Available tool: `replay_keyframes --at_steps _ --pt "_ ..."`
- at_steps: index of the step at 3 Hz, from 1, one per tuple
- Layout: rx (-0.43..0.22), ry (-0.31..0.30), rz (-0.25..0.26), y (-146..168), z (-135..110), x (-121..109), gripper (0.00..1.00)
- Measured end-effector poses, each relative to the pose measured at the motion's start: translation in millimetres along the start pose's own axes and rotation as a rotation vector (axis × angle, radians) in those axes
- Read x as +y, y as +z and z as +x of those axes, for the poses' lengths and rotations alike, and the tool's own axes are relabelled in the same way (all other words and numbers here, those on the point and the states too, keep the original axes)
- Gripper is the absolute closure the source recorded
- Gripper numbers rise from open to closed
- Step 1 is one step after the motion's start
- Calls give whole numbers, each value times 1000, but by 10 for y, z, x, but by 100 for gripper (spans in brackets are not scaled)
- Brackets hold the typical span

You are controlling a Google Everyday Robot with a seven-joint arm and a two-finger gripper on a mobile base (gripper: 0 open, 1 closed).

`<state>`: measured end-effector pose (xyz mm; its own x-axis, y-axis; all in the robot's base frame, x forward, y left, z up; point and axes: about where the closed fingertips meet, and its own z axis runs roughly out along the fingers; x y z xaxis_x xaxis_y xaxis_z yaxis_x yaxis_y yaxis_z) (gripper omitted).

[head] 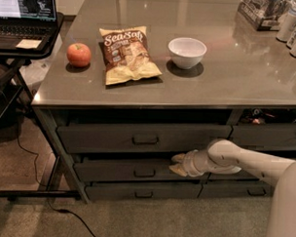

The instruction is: Open middle drawer

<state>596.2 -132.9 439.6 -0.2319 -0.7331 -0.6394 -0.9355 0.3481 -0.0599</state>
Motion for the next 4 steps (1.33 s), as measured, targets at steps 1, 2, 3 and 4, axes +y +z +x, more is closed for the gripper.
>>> replay_keyframes --at_steps 1,2,3,4 --pt "0 0 0 -4 -4 -6 100" --pt "1 3 6 4 -6 -6 100" --pt "1 3 6 1 -7 -8 100" --pt "0 7 13 14 -8 -8 100"
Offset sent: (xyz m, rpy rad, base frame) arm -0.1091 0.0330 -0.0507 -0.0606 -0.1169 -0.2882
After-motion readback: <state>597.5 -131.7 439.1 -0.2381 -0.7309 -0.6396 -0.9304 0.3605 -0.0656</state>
